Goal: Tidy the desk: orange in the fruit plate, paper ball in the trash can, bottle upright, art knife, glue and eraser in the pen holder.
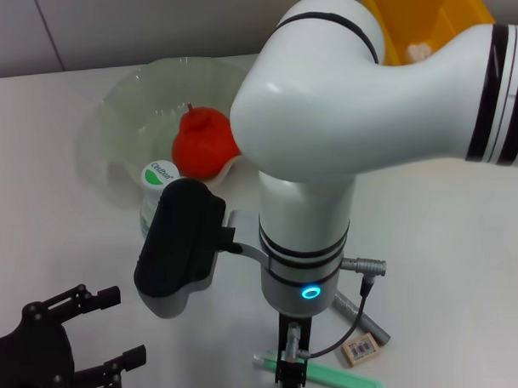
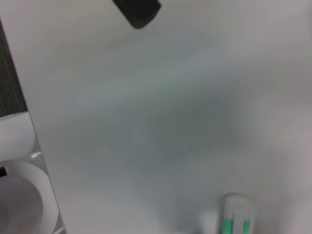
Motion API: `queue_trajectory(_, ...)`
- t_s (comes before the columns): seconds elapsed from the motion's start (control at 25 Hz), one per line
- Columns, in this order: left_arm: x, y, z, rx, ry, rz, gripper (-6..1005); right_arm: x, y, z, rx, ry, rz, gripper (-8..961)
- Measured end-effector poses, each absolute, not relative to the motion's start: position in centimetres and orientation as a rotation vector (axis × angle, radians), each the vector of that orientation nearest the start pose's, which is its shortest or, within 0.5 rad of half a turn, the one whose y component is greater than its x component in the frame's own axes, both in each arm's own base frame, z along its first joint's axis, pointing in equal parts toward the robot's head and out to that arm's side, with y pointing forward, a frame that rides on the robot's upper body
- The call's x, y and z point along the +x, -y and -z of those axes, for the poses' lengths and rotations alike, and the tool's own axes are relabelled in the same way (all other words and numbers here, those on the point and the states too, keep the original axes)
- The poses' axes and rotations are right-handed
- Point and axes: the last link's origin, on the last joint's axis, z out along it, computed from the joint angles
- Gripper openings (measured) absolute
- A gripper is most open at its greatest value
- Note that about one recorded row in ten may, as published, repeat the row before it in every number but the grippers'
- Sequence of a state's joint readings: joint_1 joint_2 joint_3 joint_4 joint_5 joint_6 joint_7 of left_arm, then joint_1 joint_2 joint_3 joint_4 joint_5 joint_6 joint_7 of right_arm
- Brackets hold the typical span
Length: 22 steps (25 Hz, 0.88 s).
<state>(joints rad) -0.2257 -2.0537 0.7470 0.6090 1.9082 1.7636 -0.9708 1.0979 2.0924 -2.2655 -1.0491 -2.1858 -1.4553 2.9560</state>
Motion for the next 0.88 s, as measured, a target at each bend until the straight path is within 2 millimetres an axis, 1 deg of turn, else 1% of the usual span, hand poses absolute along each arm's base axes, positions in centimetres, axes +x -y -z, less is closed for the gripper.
queue_trajectory(0.32, -32.1, -22.12, -0.26, -2.735, 0.392, 0.798, 807, 9.1, -27.62, 14.48, -2.855, -0.47, 1.174, 403)
queue_trajectory(0.4, -32.08, -22.11, -0.22, -2.736, 0.39, 0.798, 807, 9.12, -27.6, 14.5, -2.855, -0.469, 1.175, 386)
queue_trajectory(0.64, -32.1, -22.07, -0.16, -2.733, 0.384, 0.798, 808, 9.12, -27.49, 14.68, -2.861, -0.462, 1.172, 259)
queue_trajectory(0.88, -32.15, -22.03, -0.12, -2.733, 0.387, 0.795, 808, 9.12, -27.55, 14.77, -2.86, -0.462, 1.169, 260)
